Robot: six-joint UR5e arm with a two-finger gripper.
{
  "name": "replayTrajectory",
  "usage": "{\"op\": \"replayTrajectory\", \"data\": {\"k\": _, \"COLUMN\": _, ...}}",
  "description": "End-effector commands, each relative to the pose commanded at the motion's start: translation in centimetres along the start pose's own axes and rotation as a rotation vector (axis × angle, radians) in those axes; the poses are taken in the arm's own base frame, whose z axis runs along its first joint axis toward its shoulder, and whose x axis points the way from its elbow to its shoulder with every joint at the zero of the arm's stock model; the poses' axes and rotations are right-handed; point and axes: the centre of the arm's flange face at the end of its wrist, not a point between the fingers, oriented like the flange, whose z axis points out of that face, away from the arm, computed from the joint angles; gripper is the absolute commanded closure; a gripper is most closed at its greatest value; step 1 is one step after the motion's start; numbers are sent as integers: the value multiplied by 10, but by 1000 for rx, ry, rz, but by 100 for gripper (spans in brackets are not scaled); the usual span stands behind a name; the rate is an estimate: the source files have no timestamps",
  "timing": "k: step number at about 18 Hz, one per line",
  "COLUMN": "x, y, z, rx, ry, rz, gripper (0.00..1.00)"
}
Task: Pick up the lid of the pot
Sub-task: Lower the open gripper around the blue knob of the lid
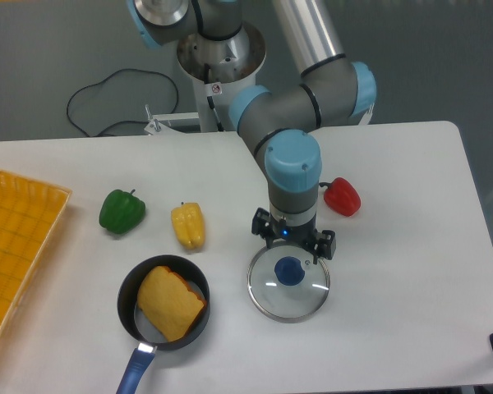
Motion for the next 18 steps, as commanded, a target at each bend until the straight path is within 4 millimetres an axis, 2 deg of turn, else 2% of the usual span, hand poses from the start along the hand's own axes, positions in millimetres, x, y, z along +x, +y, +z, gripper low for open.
{"op": "replayTrajectory", "data": {"k": 2, "x": 3, "y": -4, "z": -2, "rx": -17, "ry": -21, "rz": 194, "gripper": 0}}
{"op": "replayTrajectory", "data": {"k": 6, "x": -2, "y": -15, "z": -7, "rx": -47, "ry": -60, "rz": 448, "gripper": 0}}
{"op": "replayTrajectory", "data": {"k": 10, "x": -1, "y": -15, "z": -4, "rx": -55, "ry": -54, "rz": 521, "gripper": 0}}
{"op": "replayTrajectory", "data": {"k": 14, "x": 0, "y": -18, "z": 15, "rx": -72, "ry": -26, "rz": 613, "gripper": 0}}
{"op": "replayTrajectory", "data": {"k": 18, "x": 5, "y": -25, "z": 27, "rx": -82, "ry": -16, "rz": 631, "gripper": 0}}
